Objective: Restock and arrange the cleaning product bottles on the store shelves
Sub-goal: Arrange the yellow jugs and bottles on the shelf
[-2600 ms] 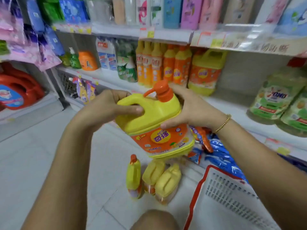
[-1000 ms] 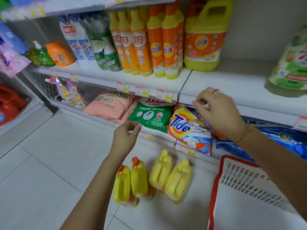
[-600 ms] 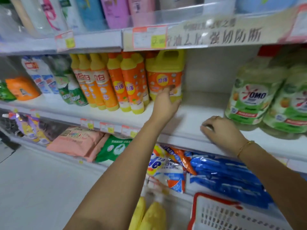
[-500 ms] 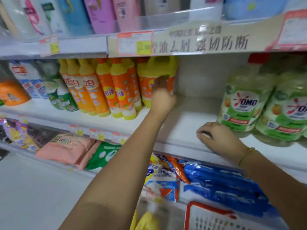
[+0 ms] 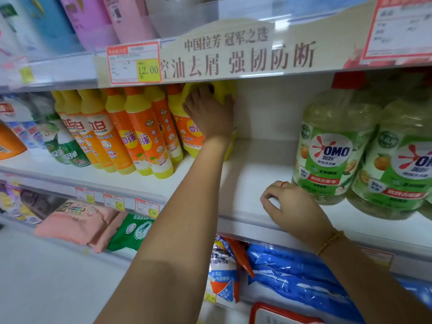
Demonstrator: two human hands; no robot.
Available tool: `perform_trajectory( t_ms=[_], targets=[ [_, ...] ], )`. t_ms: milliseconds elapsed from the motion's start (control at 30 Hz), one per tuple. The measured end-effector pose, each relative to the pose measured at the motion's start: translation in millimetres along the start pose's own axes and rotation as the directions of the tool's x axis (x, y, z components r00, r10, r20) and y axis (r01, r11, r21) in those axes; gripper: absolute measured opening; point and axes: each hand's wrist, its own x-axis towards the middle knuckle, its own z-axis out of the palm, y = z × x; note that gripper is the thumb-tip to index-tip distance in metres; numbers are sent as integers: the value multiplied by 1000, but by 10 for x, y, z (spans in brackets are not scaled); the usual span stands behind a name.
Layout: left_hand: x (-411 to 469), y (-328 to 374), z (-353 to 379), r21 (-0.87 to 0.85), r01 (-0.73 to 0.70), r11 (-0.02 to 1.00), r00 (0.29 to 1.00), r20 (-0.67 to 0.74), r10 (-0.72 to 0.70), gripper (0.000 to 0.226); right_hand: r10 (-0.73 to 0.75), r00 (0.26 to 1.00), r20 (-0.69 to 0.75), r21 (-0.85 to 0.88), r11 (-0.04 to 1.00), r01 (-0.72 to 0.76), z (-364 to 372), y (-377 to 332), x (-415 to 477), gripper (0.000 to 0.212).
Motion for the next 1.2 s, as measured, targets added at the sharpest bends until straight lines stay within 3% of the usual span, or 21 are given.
perform_trajectory(
  t_ms=[167,300,367,400,467,567,633,700,767,833,900,967,1067,1100,1200],
  targets=[
    [-12,173,-172,65,164,984,967,186,-173,41,22,1000,21,-16,1000,-21,-38,-48,-17,22],
    [-2,212,-380,-28,342,939,921,210,-329,48,38,999,39,-28,999,-37,-67,-86,-29,23],
    [-21,158,-513,-159,423,892,902,174,-396,55,41,999,34,-28,999,-40,-75,-95,-32,24],
    [-39,112,-589,-313,471,825,882,139,-451,48,43,999,29,-26,999,-42,-82,-101,-32,24],
    [-88,26,-742,-613,531,584,811,170,-560,22,56,998,40,-23,998,-55,-99,-122,-30,24],
    [-221,16,-1045,-744,613,266,680,326,-657,21,102,991,83,-10,995,-102,-123,-150,-35,30],
    [-290,10,-1237,-823,566,48,624,390,-677,26,160,982,104,64,984,-167,-169,-198,-36,39],
    [-367,9,-1406,-798,601,-54,616,505,-605,23,273,956,110,363,884,-295,-236,-327,-47,42],
    [-431,25,-1582,-724,687,-64,595,612,-521,24,376,898,229,720,556,-416,-296,-533,-55,39],
    [-469,53,-1782,-644,763,-60,550,694,-464,20,406,846,347,831,285,-478,-368,-699,-81,31],
    [-496,61,-2028,-583,812,-31,519,746,-417,15,416,803,427,853,111,-510,-450,-807,-148,30],
    [-491,56,-2302,-586,809,-48,527,759,-382,14,394,800,453,857,56,-513,-493,-875,-227,31],
    [-492,131,-2745,-639,759,-123,582,751,-313,6,322,858,399,855,208,-476,-537,-1005,-305,38],
    [-517,147,-2898,-660,739,-134,612,741,-278,10,292,867,404,856,213,-471,-551,-1051,-322,38],
    [-585,80,-3269,-680,714,-166,661,734,-159,37,113,825,554,818,107,-565,-571,-1175,-431,42]
  ],
)
